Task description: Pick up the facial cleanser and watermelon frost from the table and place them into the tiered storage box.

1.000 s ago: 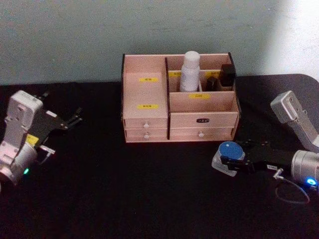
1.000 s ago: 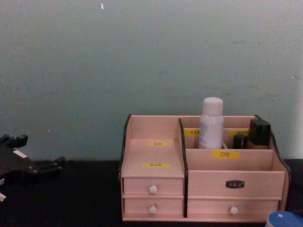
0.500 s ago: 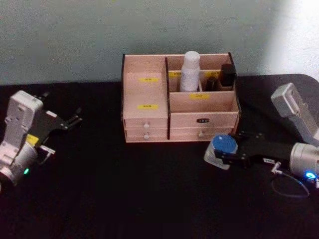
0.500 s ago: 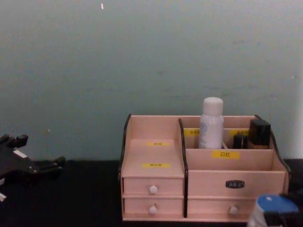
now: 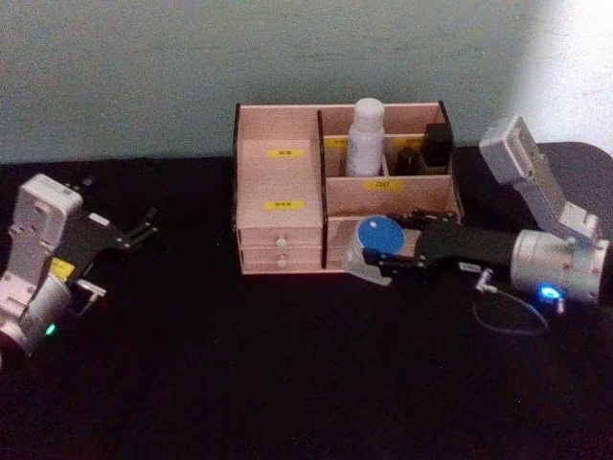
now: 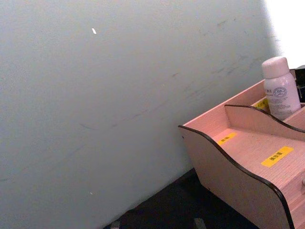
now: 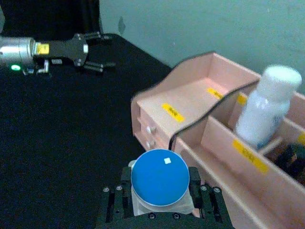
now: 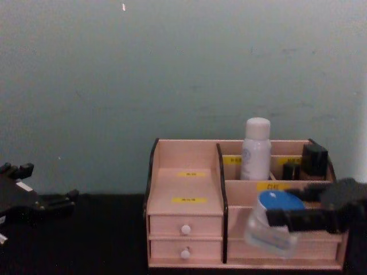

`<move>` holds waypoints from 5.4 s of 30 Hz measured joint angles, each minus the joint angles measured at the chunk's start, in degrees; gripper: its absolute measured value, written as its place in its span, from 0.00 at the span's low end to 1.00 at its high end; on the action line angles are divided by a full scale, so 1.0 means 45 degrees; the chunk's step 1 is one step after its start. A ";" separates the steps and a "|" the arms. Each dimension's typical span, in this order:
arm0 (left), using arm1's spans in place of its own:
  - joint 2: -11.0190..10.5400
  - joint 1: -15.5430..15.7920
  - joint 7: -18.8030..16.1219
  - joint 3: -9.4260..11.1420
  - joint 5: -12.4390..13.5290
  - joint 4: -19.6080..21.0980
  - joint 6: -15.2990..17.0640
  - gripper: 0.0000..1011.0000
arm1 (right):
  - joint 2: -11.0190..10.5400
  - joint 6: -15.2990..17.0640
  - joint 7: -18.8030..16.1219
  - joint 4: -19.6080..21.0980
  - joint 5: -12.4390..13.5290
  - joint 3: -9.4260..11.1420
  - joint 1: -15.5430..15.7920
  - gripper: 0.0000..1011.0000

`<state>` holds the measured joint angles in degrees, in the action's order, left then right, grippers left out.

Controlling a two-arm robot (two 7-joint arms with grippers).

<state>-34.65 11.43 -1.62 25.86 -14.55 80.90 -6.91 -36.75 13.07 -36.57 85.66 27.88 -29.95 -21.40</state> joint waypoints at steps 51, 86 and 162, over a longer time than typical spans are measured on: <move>0.0000 0.0000 0.0000 0.0001 0.0000 -0.0001 0.0000 0.99 | 0.4610 -0.0471 -0.0706 -0.6784 -0.1375 -0.1837 -0.5270 0.71; 0.0000 0.0001 0.0000 -0.0001 0.0000 0.0000 0.0000 0.99 | 0.4760 -0.0470 -0.0763 -0.7101 -0.1399 -0.1748 -0.5346 0.96; 0.0000 0.0001 0.0000 0.0000 0.0000 -0.0001 0.0000 0.99 | 0.1165 0.2099 0.8510 0.0586 -0.2041 0.3390 0.2944 0.99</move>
<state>-34.64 11.44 -1.62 25.86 -14.55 80.90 -6.91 -31.51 22.51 1.73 88.30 18.70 -14.70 -8.16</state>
